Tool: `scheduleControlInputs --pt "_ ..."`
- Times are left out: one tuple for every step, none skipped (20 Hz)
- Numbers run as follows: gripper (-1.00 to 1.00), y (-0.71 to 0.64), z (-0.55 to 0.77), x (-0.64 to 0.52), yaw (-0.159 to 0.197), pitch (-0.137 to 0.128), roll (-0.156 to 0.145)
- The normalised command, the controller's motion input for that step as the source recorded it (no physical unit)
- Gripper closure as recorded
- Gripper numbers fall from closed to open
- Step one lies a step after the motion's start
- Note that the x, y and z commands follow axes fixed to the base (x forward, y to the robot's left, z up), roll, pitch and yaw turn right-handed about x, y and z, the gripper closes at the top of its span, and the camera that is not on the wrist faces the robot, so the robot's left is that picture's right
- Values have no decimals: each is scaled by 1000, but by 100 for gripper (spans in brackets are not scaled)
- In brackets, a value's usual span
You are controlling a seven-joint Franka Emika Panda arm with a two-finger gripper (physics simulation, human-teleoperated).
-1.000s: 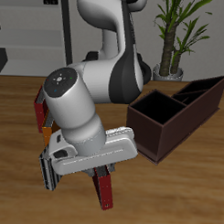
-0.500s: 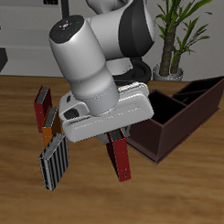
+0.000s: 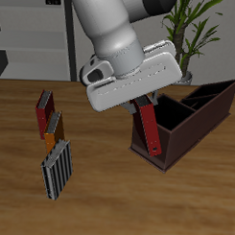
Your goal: Place the left red book into the left desk caddy's back compartment
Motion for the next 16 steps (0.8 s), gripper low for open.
scheduleControlInputs --pt "100 370 388 -371 39 -47 80" --pt "100 315 308 -509 -2 -23 -34" --pt "100 744 533 -735 -80 -38 135" --pt "100 588 368 -699 125 -82 39" --pt "100 453 263 -630 -70 33 42" --pt "100 554 250 -644 -74 6 87" --pt "100 584 251 -651 155 -74 -3" --pt "100 423 123 -642 10 24 17" --pt "100 269 34 -638 -138 121 -104" --pt "100 678 205 -643 111 -69 177" --pt "100 285 147 -588 120 -124 -58" --pt "100 196 24 -627 -45 23 -124" --pt "100 469 -54 -797 -131 190 60" --pt "100 374 167 -718 119 -133 -37" --pt "100 -7 73 -880 -84 -49 -284" --pt "100 -58 -1 67 0 0 0"
